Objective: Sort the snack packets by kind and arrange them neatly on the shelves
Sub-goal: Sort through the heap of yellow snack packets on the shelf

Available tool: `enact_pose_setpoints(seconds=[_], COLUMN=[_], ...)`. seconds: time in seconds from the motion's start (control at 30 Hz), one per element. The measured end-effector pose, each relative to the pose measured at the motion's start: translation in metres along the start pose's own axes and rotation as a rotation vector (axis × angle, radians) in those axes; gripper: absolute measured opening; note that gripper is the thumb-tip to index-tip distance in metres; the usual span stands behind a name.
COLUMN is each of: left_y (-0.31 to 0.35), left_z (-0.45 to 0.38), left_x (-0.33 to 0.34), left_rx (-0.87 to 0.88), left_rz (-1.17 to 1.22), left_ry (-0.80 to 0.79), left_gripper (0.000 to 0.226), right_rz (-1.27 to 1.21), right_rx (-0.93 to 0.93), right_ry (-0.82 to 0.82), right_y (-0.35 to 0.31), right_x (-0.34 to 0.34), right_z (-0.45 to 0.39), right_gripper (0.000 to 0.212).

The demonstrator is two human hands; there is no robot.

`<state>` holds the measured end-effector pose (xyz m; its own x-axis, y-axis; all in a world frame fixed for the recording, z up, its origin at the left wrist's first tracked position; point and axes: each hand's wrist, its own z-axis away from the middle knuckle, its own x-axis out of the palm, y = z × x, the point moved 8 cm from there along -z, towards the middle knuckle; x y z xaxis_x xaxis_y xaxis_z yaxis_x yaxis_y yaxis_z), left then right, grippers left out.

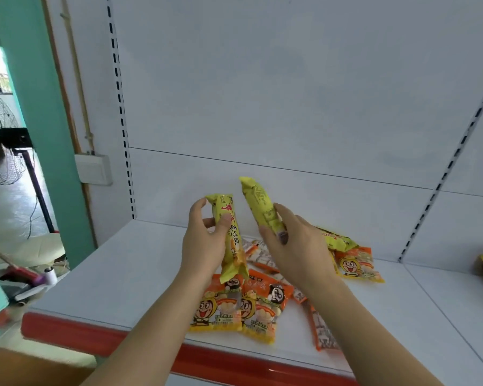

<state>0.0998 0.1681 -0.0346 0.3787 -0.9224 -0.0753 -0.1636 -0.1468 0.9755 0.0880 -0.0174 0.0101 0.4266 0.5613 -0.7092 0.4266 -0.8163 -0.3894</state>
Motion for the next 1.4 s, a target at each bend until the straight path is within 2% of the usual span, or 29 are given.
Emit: enact_pose_setpoints(seconds=[0.1,0.23,0.33,0.4,0.53,0.63,0.7,0.8,0.97,1.1,1.2,1.27,1.33,1.4], left_y=[0.009,0.011,0.009,0.009,0.015,0.014,0.013,0.011,0.01,0.01,0.017,0.024,0.029,0.038], left_z=[0.005,0.017,0.017,0.016,0.022,0.025,0.025,0.021,0.019,0.02,0.023,0.028,0.035,0.047], left_x=[0.027,0.06,0.072,0.078,0.086,0.089,0.087,0.084,0.078,0.078,0.086,0.097,0.113,0.134], left_rx=[0.032,-0.024,-0.046,-0.045,-0.047,-0.056,-0.046,-0.022,-0.013,-0.021,0.007,0.014,0.016,0.033], left_rz=[0.006,0.172,0.219,0.219,0.206,0.205,0.188,0.179,0.178,0.209,0.24,0.262,0.306,0.35], left_ry=[-0.061,-0.195,-0.265,-0.294,-0.338,-0.373,-0.382,-0.379,-0.364,-0.348,-0.378,-0.395,-0.426,-0.481], left_gripper=[0.055,0.051,0.04,0.032,0.039,0.038,0.045,0.055,0.034,0.035,0.043,0.055,0.063,0.058], right_rz=[-0.058,-0.117,-0.222,-0.236,0.008,0.299,0.453,0.572,0.676,0.556,0.289,0.053,-0.122,-0.256], right_rx=[-0.002,-0.041,-0.055,-0.043,0.085,0.22,0.225,0.192,0.153,0.193,0.21,0.19,0.191,0.235], right_ry=[0.015,0.006,-0.042,-0.013,0.088,-0.154,-0.305,-0.385,-0.355,-0.266,-0.026,0.091,0.126,0.093], right_y=[-0.018,-0.02,-0.012,0.002,0.057,0.103,0.123,0.14,0.154,0.15,0.126,0.1,0.075,0.063], right_x=[0.005,0.004,-0.002,-0.008,-0.018,-0.009,0.0,0.012,0.01,-0.011,-0.047,-0.069,-0.084,-0.086], right_z=[0.018,0.026,0.028,0.027,0.013,-0.005,-0.013,-0.022,-0.031,-0.027,-0.016,0.001,0.022,0.04], right_gripper=[0.054,0.041,0.034,0.031,0.036,0.056,0.065,0.063,0.051,0.046,0.036,0.045,0.056,0.054])
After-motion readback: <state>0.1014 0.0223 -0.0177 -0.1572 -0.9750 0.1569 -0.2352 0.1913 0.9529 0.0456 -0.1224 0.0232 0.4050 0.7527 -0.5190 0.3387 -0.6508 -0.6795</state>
